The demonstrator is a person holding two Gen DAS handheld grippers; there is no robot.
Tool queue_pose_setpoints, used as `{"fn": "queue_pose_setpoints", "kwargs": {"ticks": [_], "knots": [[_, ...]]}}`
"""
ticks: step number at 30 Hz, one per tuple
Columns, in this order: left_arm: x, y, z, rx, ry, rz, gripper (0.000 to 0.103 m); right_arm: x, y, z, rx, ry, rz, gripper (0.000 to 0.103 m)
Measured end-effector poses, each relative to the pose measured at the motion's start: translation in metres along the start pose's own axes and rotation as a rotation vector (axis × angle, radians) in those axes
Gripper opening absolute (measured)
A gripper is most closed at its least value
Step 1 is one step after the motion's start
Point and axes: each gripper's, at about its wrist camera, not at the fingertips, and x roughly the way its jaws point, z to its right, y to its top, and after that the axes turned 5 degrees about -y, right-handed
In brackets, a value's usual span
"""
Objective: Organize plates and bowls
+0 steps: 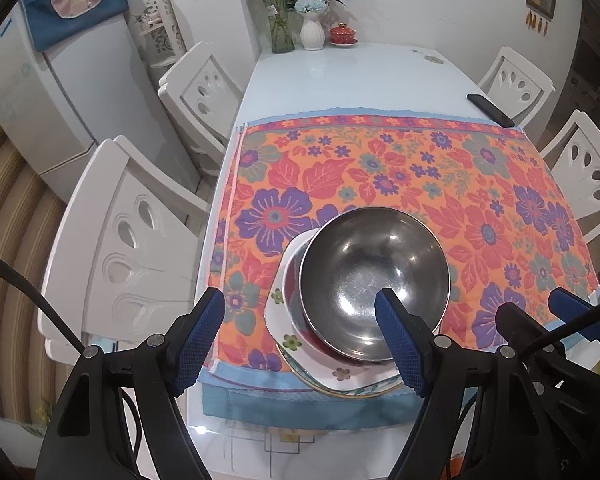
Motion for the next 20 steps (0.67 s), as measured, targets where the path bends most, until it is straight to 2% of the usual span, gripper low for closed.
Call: {"fn": "queue_pose_setpoints", "kwargs": {"ticks": [8,14,17,20], "knots": [[-0.002,0.0,0.012,-0.044,0.047,-0.01,0.076,0.005,0.004,0.009,-0.047,0.04,-0.009,0.053],[0.001,0.0,0.034,-0.082,0.051,-0.03,0.076,0.004,0.009,0.033,-0.079,0.05,-0.014,0.053],[0.0,0.0,0.046,-0.104,0.109,-0.02,0.076,0.004,0.01,0.046,-0.09,0.053,-0.017,0.053],[-0.004,0.002,0.057,-0.114,0.126,-0.007,0.079,0.002,0.014,0.06,-0.094,0.061,-0.01,0.053]]}}
